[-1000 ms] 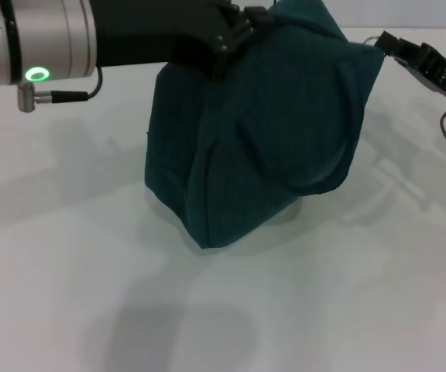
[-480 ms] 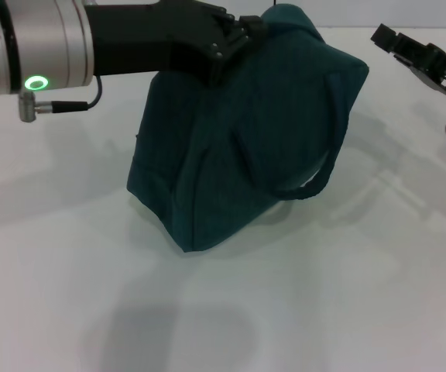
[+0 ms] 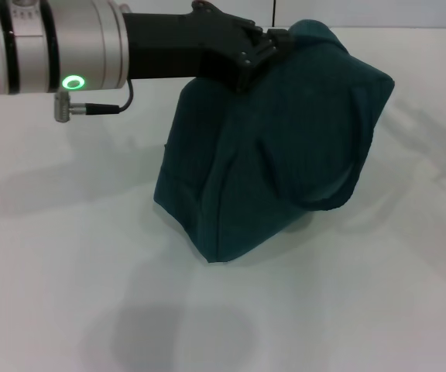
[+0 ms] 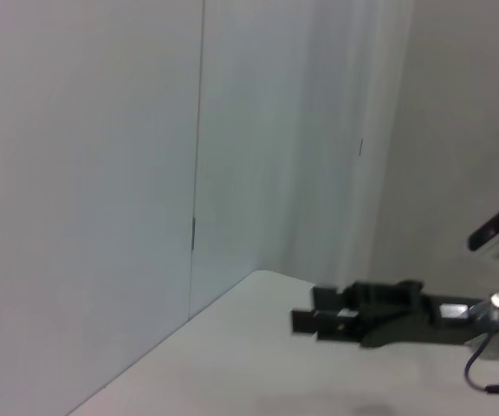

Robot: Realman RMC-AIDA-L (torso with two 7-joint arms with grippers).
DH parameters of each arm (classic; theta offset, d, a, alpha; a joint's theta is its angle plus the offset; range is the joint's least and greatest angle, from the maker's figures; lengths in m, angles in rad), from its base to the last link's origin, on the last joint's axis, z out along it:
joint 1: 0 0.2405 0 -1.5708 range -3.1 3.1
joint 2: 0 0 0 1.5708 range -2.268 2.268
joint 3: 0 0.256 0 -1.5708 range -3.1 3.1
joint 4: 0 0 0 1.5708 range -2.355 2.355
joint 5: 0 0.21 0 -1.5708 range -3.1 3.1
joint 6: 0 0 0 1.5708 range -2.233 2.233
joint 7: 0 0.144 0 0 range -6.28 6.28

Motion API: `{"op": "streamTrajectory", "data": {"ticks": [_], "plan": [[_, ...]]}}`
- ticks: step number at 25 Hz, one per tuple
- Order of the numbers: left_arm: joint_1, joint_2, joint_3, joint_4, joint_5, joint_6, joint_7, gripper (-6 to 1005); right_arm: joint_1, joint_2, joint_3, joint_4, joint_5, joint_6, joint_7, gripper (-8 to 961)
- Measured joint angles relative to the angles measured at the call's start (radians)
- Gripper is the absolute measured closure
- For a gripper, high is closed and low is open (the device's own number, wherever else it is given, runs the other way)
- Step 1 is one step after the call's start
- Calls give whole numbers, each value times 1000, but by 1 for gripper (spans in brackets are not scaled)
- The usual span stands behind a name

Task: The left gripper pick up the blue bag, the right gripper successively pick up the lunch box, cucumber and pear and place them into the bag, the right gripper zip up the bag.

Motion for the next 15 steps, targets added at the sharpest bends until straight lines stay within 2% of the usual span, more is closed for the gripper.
{"op": "streamTrajectory", "data": {"ticks": [3,8,15], "plan": [[-17,0,5,-43,-11,-23,9,956,-24,-4,47,0,-1,-26,-1,388],[-48,0,8,-110,-40,-42,38,949,-42,-12,72,-1,-2,-43,-6,134],[-81,0,11,-208,-96,-55,97,940,-49,-14,74,-2,-2,-58,-7,92]]}}
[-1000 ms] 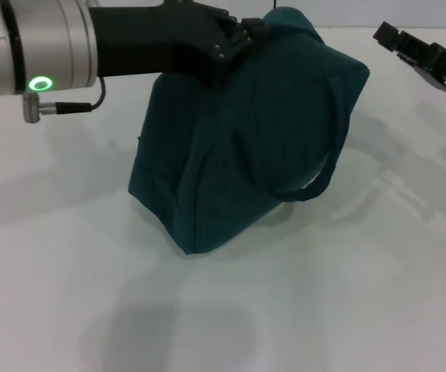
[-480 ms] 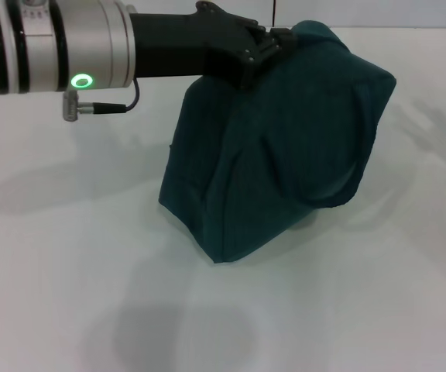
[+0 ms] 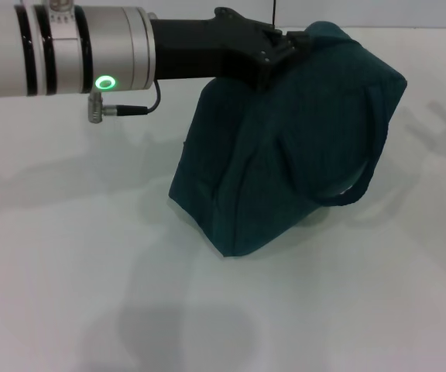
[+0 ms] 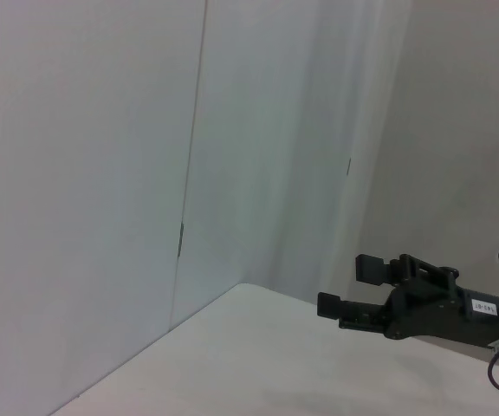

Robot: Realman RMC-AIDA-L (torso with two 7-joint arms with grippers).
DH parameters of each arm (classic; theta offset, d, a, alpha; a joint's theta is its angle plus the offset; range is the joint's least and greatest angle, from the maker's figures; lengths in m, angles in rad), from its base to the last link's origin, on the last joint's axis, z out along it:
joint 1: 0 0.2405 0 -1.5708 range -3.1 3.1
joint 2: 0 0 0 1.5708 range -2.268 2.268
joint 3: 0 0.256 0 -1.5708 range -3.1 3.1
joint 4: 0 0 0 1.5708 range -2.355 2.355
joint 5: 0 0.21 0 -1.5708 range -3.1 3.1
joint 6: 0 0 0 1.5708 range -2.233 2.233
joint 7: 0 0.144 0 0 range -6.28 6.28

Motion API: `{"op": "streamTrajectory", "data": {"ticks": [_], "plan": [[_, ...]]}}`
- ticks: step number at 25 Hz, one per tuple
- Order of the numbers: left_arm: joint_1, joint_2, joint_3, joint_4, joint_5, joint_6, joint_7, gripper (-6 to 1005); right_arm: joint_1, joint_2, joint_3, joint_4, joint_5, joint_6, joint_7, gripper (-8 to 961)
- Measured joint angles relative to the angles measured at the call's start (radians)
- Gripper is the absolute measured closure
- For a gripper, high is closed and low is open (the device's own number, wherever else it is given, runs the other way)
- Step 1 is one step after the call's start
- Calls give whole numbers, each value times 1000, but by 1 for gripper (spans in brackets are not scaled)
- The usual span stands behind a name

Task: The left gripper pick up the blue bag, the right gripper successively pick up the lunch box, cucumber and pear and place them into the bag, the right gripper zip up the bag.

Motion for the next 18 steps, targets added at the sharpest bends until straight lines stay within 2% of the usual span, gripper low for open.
{"op": "streamTrajectory", "data": {"ticks": [6,12,18], "plan": [[-17,0,0,-58,-16,-4,29,932,7,0,1,-1,-1,-8,0,68],[-15,1,-8,-68,-46,-18,43,720,11,0,-5,-9,-8,-13,-1,68],[-16,4,-22,-65,-80,-10,65,578,13,-6,-13,-45,-63,-23,-7,68]]}}
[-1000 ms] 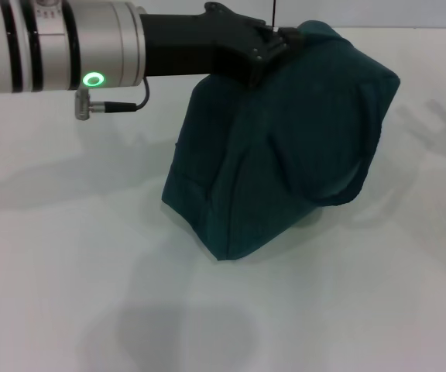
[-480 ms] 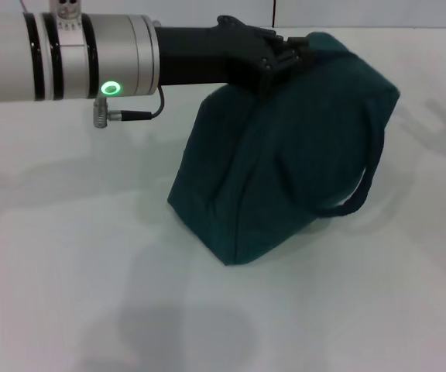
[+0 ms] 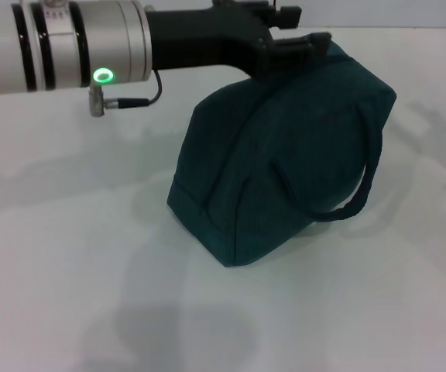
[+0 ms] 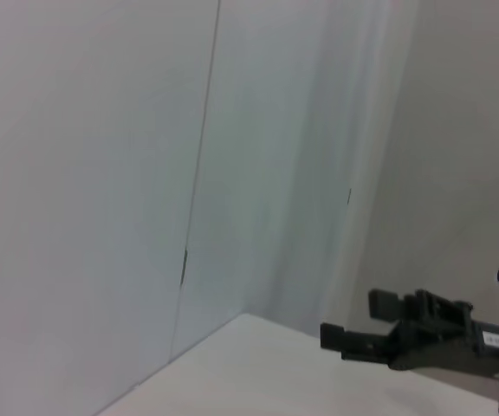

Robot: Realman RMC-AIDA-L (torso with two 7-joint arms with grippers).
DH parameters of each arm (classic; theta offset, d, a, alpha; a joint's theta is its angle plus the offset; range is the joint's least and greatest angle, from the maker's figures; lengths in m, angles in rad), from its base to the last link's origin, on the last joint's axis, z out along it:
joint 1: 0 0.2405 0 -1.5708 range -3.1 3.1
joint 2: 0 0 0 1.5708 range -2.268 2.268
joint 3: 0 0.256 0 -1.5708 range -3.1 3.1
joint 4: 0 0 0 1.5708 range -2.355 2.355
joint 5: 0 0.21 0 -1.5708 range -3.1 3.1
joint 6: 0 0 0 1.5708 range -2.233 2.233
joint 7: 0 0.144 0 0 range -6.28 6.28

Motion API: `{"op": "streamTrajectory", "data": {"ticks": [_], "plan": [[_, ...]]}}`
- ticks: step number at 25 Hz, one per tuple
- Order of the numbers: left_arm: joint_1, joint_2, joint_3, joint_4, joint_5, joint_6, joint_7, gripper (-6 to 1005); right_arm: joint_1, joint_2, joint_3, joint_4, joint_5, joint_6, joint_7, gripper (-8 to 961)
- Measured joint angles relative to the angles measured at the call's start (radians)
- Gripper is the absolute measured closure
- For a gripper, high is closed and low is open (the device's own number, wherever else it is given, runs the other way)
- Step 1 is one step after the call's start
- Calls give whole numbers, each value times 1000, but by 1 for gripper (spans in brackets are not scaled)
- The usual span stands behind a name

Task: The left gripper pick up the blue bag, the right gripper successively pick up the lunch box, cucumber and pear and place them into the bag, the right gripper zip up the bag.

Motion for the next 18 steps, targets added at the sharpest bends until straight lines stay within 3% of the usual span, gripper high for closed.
{"op": "streamTrajectory", "data": {"ticks": [5,6,8,10,13,18], "plan": [[-6,2,-76,1,-34,48,-5,451,8,-1,0,-70,-98,-100,-70,68],[-17,3,-147,-13,-50,98,-6,418,11,-1,0,-90,-119,-133,-83,68],[-28,4,-193,-27,-59,132,-7,352,16,4,0,-123,-155,-189,-110,68],[-50,8,-269,-61,-70,196,-8,286,22,14,0,-165,-200,-237,-141,68],[-86,20,-384,-143,-77,321,3,284,30,30,0,-219,-275,-275,-179,68],[-69,40,-436,-228,-77,473,100,233,43,58,-3,-283,-413,-320,-251,68]]}}
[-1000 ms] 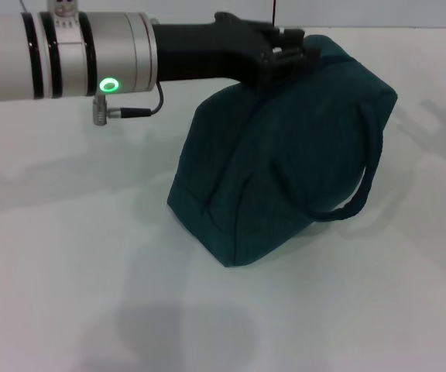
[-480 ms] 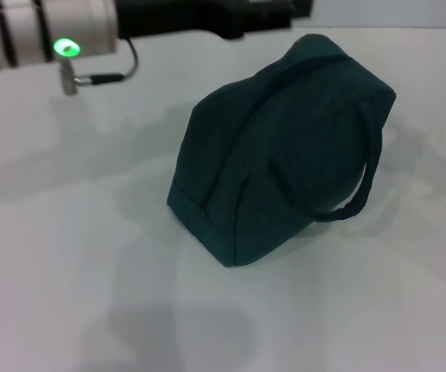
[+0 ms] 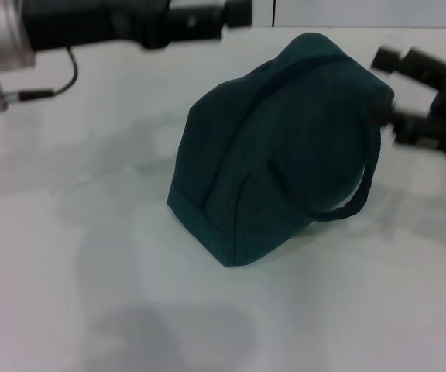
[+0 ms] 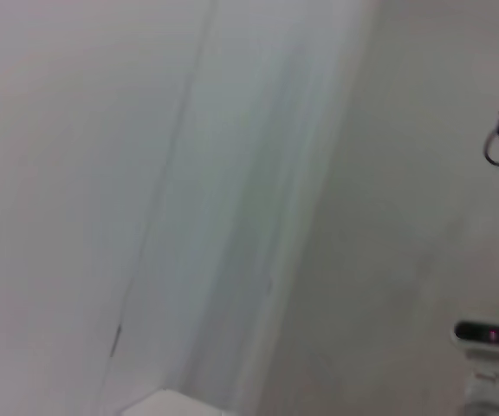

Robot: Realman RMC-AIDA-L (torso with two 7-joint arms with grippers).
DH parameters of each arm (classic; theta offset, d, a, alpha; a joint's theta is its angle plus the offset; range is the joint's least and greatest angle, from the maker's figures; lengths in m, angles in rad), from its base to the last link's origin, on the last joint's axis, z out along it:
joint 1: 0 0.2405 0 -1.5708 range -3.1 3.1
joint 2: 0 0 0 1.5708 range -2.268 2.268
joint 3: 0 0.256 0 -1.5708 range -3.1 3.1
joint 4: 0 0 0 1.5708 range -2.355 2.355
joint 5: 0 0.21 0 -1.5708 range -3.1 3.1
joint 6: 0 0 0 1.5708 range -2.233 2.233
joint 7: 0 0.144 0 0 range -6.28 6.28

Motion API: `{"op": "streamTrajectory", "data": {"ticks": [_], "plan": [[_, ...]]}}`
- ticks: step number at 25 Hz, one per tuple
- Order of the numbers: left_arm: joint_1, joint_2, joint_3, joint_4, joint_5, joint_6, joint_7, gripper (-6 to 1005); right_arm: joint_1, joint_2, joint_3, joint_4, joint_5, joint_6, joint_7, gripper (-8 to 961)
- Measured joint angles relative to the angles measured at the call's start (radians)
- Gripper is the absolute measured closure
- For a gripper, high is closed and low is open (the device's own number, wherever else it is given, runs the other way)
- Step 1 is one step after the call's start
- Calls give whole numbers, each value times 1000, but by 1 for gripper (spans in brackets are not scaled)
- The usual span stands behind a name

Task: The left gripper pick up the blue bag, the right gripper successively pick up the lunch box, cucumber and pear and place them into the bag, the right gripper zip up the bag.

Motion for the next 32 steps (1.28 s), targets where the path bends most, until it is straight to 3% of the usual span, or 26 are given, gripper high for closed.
{"op": "streamTrajectory", "data": {"ticks": [11,21,32], "plan": [[169,-7,-3,-79,4,164,345,128,2,5,-150,-19,-114,-22,-135,68],[181,25,-5,-287,88,228,528,128,-6,13,-244,44,-172,-1,-246,68],[186,24,-2,-368,121,228,628,128,4,17,-256,122,-165,50,-301,68]]}}
